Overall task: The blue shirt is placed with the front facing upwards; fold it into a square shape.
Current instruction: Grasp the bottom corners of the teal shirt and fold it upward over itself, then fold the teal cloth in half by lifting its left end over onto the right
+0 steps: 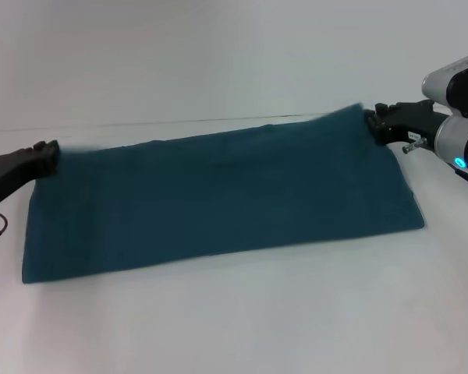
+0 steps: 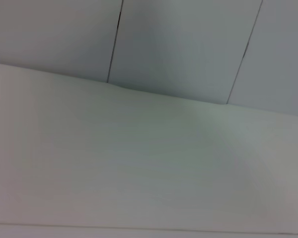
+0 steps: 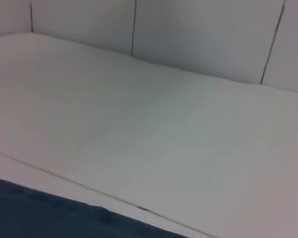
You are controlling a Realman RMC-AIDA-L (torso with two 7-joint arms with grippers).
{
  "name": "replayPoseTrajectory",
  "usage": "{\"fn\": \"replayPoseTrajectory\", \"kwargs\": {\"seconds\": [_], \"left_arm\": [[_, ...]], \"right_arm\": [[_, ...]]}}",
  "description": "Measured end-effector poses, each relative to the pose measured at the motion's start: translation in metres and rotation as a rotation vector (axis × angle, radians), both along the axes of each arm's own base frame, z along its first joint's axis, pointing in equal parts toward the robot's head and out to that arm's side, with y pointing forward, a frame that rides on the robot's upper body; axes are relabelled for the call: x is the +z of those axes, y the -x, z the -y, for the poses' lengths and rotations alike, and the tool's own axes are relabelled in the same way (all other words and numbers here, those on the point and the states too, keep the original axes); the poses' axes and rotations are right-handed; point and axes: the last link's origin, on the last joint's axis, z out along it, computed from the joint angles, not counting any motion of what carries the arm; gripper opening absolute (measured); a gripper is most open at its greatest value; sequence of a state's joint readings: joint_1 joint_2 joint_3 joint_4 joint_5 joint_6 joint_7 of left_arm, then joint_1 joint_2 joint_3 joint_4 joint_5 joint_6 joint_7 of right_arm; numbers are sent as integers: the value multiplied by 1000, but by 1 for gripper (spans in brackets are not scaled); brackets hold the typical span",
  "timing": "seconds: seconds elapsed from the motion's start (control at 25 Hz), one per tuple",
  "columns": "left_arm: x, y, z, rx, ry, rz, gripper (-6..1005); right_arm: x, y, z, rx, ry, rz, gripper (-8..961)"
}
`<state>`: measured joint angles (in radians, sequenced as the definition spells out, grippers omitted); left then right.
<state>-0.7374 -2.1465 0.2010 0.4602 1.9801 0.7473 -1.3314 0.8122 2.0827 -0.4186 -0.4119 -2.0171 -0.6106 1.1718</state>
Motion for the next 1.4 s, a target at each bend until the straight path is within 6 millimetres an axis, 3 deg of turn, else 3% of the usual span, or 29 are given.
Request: {"fn": "replayPoseTrajectory", "kwargs": {"seconds": [0.08, 0.24, 0.68, 1.04, 1.4], "left_arm": [[0, 1, 0, 5, -1, -2, 126], [-2, 2, 0, 16, -3, -5, 148], [3, 0, -3, 12, -10, -7, 609], [7, -6, -8, 37, -4, 89, 845], [14, -32, -1, -121, 161, 235, 867]], "right_arm": [[-1, 1, 0, 6, 5, 9, 63], [-1, 1, -1, 6, 5, 17, 209], [5, 0, -3, -20, -45, -20, 630], [8, -8, 0, -66, -62, -51, 896], [26, -9, 17, -12, -5, -138, 934]]}}
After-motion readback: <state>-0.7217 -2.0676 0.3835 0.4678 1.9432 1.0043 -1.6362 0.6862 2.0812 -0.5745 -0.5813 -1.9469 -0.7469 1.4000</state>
